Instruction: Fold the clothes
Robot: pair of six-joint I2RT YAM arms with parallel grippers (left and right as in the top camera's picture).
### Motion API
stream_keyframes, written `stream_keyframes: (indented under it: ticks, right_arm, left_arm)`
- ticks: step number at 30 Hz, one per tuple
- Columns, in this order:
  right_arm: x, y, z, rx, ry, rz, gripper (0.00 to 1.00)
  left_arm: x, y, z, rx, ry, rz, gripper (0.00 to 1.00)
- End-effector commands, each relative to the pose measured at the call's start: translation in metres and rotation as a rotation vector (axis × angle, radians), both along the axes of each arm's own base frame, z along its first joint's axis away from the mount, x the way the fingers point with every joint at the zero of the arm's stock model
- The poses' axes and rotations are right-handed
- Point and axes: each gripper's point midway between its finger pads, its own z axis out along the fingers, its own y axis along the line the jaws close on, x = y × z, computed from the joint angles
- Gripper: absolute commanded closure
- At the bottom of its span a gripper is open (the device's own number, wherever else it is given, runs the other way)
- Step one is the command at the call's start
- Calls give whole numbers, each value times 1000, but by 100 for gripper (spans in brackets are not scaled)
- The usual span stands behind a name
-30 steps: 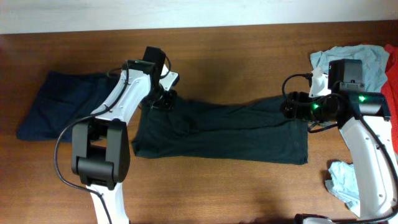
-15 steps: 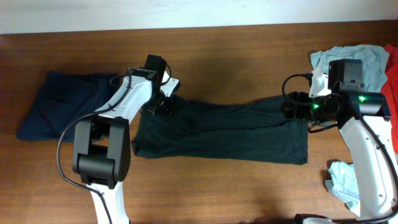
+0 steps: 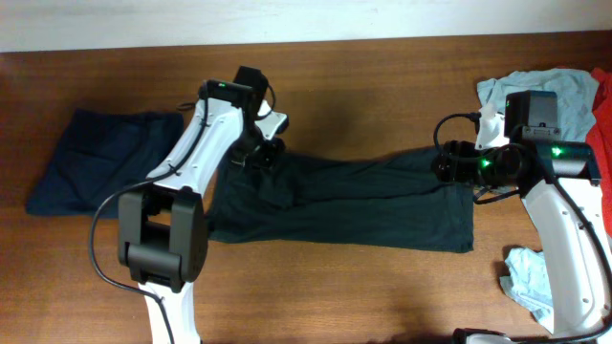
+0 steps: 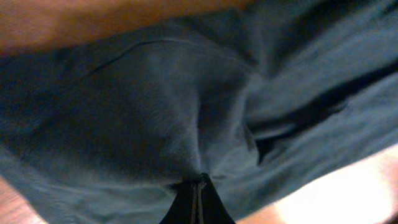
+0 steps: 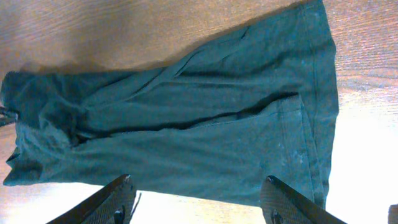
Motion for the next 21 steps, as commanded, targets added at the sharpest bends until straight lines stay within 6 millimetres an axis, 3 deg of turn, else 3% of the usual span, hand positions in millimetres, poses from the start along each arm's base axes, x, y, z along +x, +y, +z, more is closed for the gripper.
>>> stream_keyframes:
  ticks: [1,6,14,15,16,17,18,19,21]
  right_arm:
    - [1,-4,1,-17,-3,-5,30]
    - [1,-4,1,-17,-3,-5,30]
    - [1,-4,1,-17,-3,-5,30]
    - [1,-4,1,-17,-3,-5,30]
    - [1,-4,1,-17,-3,-5,30]
    - [1,-4,1,-17,-3,-5,30]
    - [1,-4,1,-17,-3,-5,30]
    - [1,-4,1,-17,-3,-5,30]
    - [1,-4,1,-17,-3,-5,30]
  left_arm:
    - [-11,-8,3,-16,50,13,99]
    - [-26,2,3,34,113,26,99]
    - [-31,28,0,180,117,16,98]
    - [-30,28,0,181,113,16,94]
    - [-26,27,0,177,98,18,78]
    - [-24,28,-1,178,89,20,73]
    - [-21,29,-1,185,75,22,59]
    - [-19,30,-1,189,66,22,54]
    - [-18,30,-1,188,64,22,53]
